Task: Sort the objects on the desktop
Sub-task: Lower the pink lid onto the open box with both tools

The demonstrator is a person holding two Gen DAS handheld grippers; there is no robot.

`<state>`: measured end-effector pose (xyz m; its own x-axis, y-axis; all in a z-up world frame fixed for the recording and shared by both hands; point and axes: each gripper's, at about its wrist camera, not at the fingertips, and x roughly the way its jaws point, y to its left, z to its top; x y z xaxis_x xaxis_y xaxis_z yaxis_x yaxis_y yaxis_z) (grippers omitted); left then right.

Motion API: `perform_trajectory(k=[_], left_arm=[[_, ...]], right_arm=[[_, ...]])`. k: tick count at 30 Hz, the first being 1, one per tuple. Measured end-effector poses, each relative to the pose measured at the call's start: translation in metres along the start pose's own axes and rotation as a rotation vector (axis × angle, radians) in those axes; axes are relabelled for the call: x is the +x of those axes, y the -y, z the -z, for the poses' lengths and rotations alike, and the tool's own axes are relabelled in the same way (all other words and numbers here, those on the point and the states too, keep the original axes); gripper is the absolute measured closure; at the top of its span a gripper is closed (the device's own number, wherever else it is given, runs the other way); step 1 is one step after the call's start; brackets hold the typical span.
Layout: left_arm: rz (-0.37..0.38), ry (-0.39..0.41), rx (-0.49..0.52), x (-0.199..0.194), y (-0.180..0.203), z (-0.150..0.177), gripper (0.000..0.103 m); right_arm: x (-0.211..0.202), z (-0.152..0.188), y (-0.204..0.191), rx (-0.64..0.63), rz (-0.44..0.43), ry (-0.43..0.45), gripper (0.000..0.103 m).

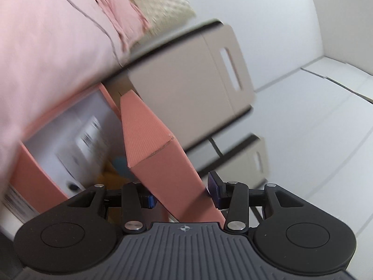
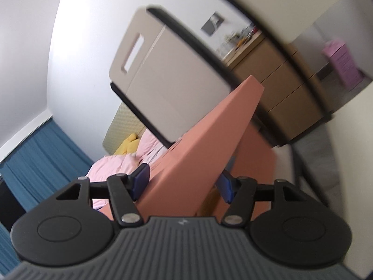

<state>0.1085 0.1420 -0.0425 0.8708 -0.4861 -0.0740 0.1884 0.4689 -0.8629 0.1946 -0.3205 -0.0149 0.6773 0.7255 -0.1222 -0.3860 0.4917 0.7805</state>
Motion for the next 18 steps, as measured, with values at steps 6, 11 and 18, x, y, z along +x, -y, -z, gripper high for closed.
perform_trajectory(k=[6,11,18], left_arm=[[-0.075,0.036,0.007,0.003,-0.022,-0.007,0.054],[-0.145,0.034,0.003,-0.008,-0.027,-0.006,0.047],[-0.182,0.127,0.063,-0.05,-0.006,0.015,0.013]], right_arm=[[0.055,0.013,0.021,0.019,-0.032,-0.03,0.041],[0.066,0.027,0.037,0.032,-0.044,-0.04,0.041],[0.073,0.036,0.032,0.0,-0.031,-0.006,0.042]])
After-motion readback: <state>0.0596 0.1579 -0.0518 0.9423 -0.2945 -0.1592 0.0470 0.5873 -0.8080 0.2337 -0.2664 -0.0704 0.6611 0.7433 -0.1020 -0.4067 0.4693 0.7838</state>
